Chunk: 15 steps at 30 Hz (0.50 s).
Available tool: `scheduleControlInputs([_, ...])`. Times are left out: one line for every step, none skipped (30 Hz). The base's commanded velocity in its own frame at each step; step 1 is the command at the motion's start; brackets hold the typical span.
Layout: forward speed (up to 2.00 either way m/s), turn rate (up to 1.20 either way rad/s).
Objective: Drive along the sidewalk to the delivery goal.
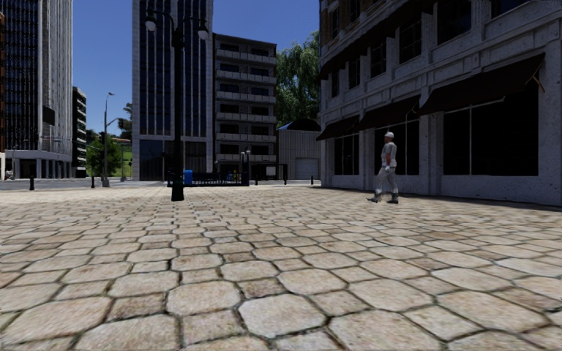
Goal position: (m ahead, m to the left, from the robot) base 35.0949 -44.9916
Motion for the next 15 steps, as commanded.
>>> scheduleControlInputs([2.00, 0.00])
scheduleControlInputs([2.00, 0.00])
scheduleControlInputs([2.00, 0.00])
scheduleControlInputs([2.00, 0.00])
scheduleControlInputs([2.00, 0.00])
scheduleControlInputs([2.00, 0.00])
scheduleControlInputs([2.00, 0.00])
scheduleControlInputs([2.00, 0.00])
scheduleControlInputs([2.00, 0.00])
scheduleControlInputs([2.00, 0.00])
scheduleControlInputs([2.00, 0.00])
scheduleControlInputs([2.00, 0.00])
scheduleControlInputs([2.00, 0.00])
scheduleControlInputs([2.00, 0.00])
scheduleControlInputs([2.00, 0.00])
